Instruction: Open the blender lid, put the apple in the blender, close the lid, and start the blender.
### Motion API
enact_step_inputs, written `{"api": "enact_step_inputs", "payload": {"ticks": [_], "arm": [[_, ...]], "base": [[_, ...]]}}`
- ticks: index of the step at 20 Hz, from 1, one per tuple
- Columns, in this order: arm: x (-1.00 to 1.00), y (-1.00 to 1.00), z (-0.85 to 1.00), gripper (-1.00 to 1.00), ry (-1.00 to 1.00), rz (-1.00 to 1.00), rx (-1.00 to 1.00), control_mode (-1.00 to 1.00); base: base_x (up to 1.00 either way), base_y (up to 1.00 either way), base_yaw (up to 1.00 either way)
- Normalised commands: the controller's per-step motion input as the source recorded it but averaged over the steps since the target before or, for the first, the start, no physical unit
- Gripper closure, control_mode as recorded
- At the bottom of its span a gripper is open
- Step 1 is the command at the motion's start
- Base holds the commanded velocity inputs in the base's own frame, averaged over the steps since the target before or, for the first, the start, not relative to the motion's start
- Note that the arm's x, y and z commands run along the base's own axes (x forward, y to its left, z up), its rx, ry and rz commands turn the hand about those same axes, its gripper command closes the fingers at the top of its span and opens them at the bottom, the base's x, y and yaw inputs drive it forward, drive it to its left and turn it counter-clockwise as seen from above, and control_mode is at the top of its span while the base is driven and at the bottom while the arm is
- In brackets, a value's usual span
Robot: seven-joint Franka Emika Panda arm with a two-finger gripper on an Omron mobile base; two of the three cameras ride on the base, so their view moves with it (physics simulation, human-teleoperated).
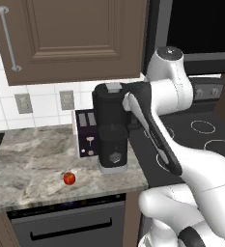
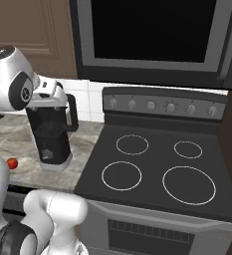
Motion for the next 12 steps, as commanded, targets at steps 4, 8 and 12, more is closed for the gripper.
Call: {"api": "enact_step_inputs", "payload": {"ticks": [4,8,12], "arm": [[0.06,0.85,0.95,-1.0,-0.13,0.0,-0.01,-1.0],[0.61,0.67,0.48,-1.0,-0.01,0.0,0.0,-1.0],[0.61,0.32,0.09,-1.0,0.0,0.0,0.0,-1.0]], "base": [[0.0,0.0,0.0],[0.0,0.0,0.0],[0.0,0.0,0.0]]}}
